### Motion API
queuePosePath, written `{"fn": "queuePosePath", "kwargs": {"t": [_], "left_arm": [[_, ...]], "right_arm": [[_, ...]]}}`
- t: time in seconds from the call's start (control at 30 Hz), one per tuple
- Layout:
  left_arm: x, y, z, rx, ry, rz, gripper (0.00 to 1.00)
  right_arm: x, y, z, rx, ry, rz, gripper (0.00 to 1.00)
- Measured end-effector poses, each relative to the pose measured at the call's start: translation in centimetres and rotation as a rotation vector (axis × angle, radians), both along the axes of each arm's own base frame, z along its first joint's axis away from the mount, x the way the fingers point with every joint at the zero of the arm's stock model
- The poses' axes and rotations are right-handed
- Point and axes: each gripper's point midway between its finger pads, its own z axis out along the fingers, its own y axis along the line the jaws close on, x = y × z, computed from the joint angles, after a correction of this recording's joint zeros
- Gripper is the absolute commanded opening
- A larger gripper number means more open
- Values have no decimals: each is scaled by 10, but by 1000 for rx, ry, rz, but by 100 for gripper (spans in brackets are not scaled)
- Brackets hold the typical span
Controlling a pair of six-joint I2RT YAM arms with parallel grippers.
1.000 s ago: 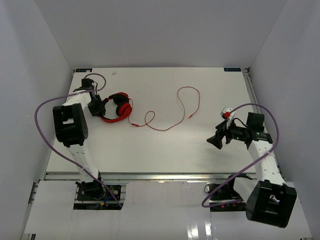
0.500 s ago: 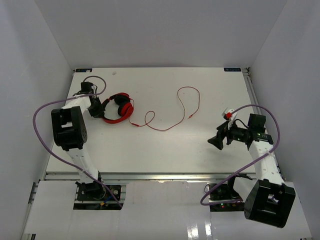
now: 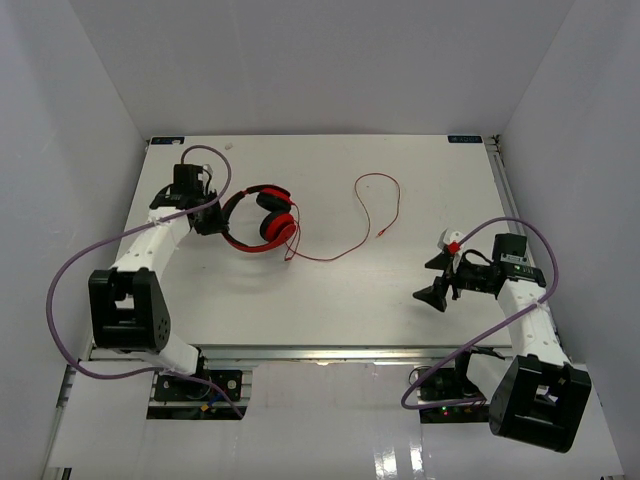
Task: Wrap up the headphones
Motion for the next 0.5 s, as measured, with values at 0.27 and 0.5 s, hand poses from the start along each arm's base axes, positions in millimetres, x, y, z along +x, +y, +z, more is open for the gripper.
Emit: {"fn": "queuePosePath", "kwargs": {"t": [0.27,0.5], "left_arm": [[-16,-50,62,-75,-129,-89,0],[-33,-97,80,-160,-100,-145,0]], "right_arm": [[-13,5,17,-46,-139,130,90],[-16,36,49,-48,-292,289,90]]}}
